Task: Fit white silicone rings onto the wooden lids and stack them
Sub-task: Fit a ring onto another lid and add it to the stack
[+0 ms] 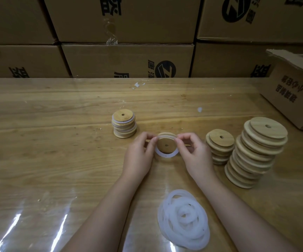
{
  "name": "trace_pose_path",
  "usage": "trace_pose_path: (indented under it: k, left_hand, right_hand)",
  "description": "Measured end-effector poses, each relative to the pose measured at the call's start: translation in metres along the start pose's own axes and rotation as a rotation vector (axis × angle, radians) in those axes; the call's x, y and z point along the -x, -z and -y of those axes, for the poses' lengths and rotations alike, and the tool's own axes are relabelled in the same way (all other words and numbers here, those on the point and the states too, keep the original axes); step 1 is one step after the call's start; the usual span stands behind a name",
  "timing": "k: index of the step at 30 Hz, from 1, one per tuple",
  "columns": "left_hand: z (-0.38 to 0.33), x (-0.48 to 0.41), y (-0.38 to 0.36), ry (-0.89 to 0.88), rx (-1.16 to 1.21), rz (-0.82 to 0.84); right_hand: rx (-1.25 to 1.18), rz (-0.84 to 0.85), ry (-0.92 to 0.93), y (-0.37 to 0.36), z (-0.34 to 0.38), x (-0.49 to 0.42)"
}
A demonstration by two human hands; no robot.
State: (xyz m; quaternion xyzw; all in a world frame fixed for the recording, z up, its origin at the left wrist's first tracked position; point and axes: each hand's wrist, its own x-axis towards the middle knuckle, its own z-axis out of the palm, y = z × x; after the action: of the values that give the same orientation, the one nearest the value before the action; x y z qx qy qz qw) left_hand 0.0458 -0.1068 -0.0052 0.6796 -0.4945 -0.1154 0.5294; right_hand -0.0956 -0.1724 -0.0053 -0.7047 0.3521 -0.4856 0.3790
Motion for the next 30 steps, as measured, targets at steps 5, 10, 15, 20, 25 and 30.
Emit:
trace_pose_path:
  k: [5, 10, 15, 20, 25, 30]
  left_hand:
    - [-0.0013, 0.0001, 0.0005, 0.007, 0.010, 0.003]
    - [-0.0014, 0.0002, 0.0012, 0.012, 0.021, 0.007]
    - [-0.0025, 0.0006, 0.0011, -0.002, 0.026, 0.004]
    - [-0.0034, 0.0013, 0.0007, -0.007, 0.015, 0.005]
    - [-0.0026, 0.0004, 0.0009, 0.019, 0.028, 0.004]
    - [-0.0008, -0.0008, -0.0008, 0.052, 0.044, -0.003]
  right_hand:
    - [-0.011, 0.004, -0.030, 0.0002, 0.0002, -0.0008]
    - [-0.027, 0.014, -0.046, 0.0004, 0.0002, -0.0014]
    - [-0.036, 0.025, -0.036, -0.0001, -0.0020, -0.0014]
    - [-0.052, 0.028, -0.044, -0.0004, -0.0045, -0.0021]
    - [-0.054, 0.041, -0.059, -0.0001, -0.0032, -0.0025]
    - [-0.068, 0.057, -0.082, 0.0006, -0.0026, -0.0020]
